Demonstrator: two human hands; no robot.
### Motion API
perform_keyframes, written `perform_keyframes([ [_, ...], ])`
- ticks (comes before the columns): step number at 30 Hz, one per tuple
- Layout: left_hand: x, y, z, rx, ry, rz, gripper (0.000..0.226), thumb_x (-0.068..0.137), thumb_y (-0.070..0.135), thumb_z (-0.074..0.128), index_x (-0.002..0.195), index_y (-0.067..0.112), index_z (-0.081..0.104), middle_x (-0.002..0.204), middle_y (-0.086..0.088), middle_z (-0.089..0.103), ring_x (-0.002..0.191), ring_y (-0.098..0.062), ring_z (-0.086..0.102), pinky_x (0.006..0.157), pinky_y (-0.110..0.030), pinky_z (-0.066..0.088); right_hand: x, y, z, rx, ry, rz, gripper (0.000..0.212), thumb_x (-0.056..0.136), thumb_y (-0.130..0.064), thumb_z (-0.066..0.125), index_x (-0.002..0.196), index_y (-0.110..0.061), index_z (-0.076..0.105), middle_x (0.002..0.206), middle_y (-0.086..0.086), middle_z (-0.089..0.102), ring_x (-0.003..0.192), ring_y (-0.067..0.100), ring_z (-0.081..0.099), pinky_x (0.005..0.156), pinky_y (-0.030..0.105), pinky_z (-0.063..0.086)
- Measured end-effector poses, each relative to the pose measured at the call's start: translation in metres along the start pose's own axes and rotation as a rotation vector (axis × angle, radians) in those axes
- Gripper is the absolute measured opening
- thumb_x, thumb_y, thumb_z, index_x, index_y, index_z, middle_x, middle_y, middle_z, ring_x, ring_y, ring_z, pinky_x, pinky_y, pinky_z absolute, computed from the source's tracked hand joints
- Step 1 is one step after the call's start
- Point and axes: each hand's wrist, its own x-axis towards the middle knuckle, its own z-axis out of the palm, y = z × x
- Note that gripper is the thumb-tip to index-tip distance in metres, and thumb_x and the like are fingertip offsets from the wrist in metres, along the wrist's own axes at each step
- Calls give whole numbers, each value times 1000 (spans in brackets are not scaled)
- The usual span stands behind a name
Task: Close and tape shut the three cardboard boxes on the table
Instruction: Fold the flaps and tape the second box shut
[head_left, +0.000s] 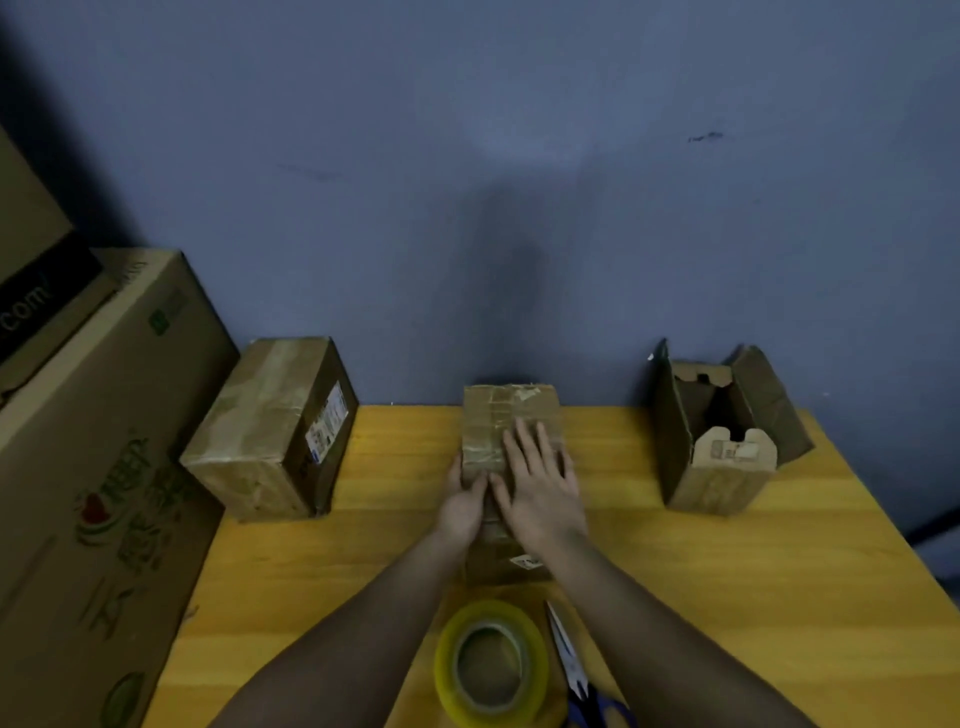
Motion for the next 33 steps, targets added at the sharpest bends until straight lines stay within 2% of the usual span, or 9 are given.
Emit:
perform_keyframes([
  [2, 3, -3, -1, -2, -6, -5, 44, 102, 15, 38, 145, 20, 32, 136, -7, 51, 121, -29, 52, 99, -34, 43, 5, 2, 2, -60, -57, -46, 95, 74, -67, -29, 153, -23, -4, 159, -5, -17, 145, 15, -21, 119, 42, -11],
  [4, 8, -5, -2, 0, -9, -5, 43, 102, 12, 37, 144, 21, 33, 138, -9, 51, 121, -28, 52, 100, -34, 43, 10, 4, 3, -101, -99, -58, 95, 71, -63, -25, 154, -21, -5, 159, -4, -18, 146, 15, -21, 118, 40, -13],
  [8, 13, -8, -2, 59, 3, 40, 41, 102, 17, 38, 143, 20, 34, 135, -6, 52, 120, -26, 51, 96, -32, 42, 23, -3, -3, -13, -38, -1, 69, 92, -49, 8, 155, -21, 5, 162, -4, -3, 149, 13, -7, 120, 37, -5],
  [11, 22, -3, -2, 130, 15, 54, 42, 101, 16, 42, 140, 10, 32, 134, -8, 49, 121, -26, 49, 93, -28, 39, 49, -1, -6, 13, -63, -15, 65, 100, -40, 25, 155, -16, -1, 162, -2, -11, 148, 13, -13, 119, 35, -6],
  [17, 39, -1, -4, 252, -25, 20, 44, 101, 14, 42, 139, 6, 21, 135, -11, 44, 107, -15, 45, 90, -27, 40, 62, 4, 5, -90, -74, -55, 70, 95, -45, 12, 153, -12, -7, 160, 3, -16, 147, 16, -16, 119, 35, -7],
  [20, 40, -2, -4, 287, -24, 14, 42, 100, 16, 42, 136, 9, 22, 134, -12, 44, 112, -21, 48, 93, -31, 42, 64, -1, -1, -51, -10, -40, 83, 82, -50, 0, 154, -10, 10, 162, 6, 3, 149, 21, 1, 119, 39, 6],
  [22, 40, -3, -4, 304, -18, 18, 41, 100, 17, 41, 136, 10, 22, 134, -13, 43, 111, -21, 48, 95, -34, 44, 74, -2, -6, -3, 44, -15, 81, 84, -51, 4, 153, -11, 18, 161, 6, 14, 147, 23, 14, 117, 40, 17],
  [26, 40, -7, -7, 327, -37, 31, 40, 101, 17, 39, 136, 11, 21, 135, -11, 39, 107, -17, 46, 87, -31, 44, 90, 1, 0, -61, -45, -64, 70, 100, -48, 19, 153, -11, -7, 161, 5, -14, 148, 18, -14, 121, 36, -6],
  [33, 42, -13, -6, 317, -4, 71, 41, 100, 19, 40, 137, 11, 24, 133, -8, 42, 107, -15, 47, 86, -29, 45, 92, 3, 4, -70, -65, -71, 73, 96, -53, 9, 153, -10, -9, 160, 6, -18, 147, 18, -17, 120, 36, -9],
])
